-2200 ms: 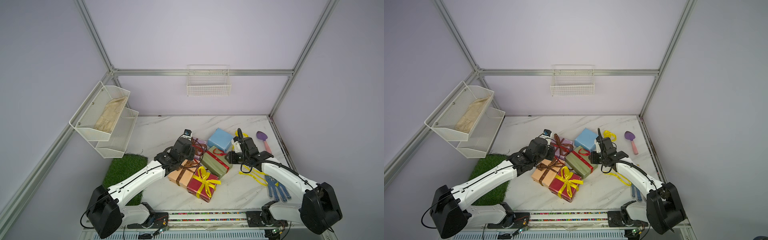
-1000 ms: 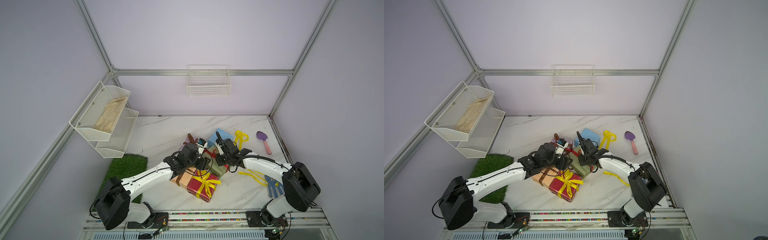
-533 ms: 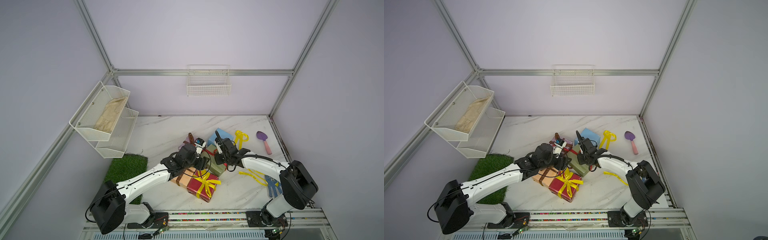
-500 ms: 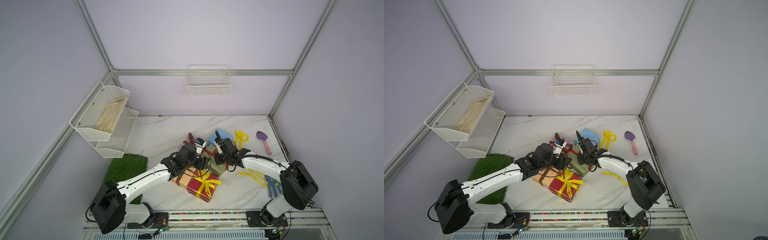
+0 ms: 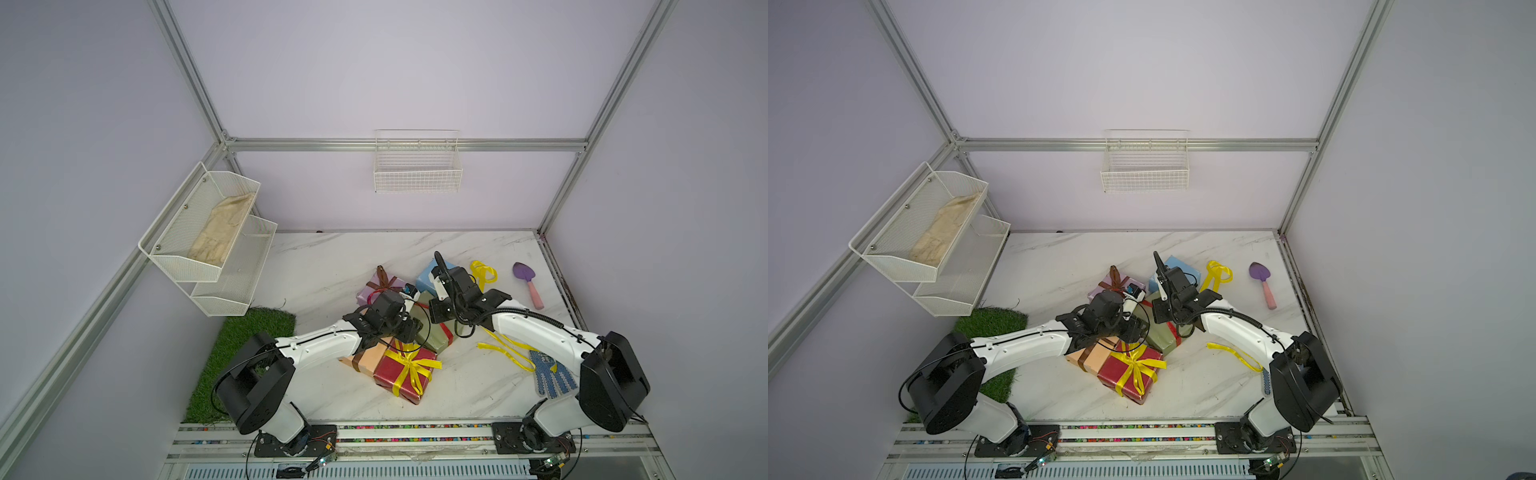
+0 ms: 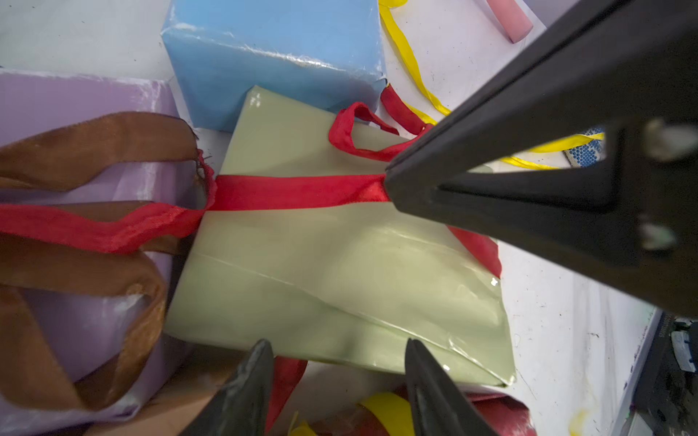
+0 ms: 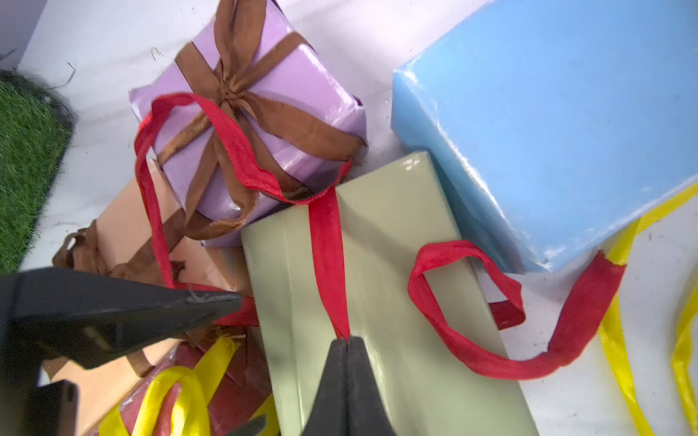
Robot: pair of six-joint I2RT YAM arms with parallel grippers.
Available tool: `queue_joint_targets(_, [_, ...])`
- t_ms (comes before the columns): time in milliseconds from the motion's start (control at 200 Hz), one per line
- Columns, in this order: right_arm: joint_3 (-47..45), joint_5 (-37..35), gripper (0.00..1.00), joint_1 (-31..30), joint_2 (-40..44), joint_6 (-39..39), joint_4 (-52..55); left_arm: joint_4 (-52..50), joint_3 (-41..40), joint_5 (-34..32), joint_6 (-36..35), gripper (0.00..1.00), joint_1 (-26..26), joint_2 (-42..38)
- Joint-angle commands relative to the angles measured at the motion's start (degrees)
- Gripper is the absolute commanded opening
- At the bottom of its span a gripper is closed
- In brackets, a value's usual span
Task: Untie the ribbon bows on the gift boxes
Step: Pull the ribbon from the gift box.
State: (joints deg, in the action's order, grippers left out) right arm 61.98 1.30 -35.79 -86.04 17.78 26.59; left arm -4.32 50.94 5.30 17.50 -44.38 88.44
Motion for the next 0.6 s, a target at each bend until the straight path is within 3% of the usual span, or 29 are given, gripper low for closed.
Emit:
queue_joint_targets(0, [2.77,-0.97,0.00,-0.42,1.58,1.55,2.43,3.60,2.62,0.19,0.72,0.56,-0.09,1.41])
queue_joint_targets(590, [17.02,-6.04,0.00,-0.42,1.95,-1.42,9.28,2.60,5.26,-4.20,4.96,0.56,-0.09,6.62])
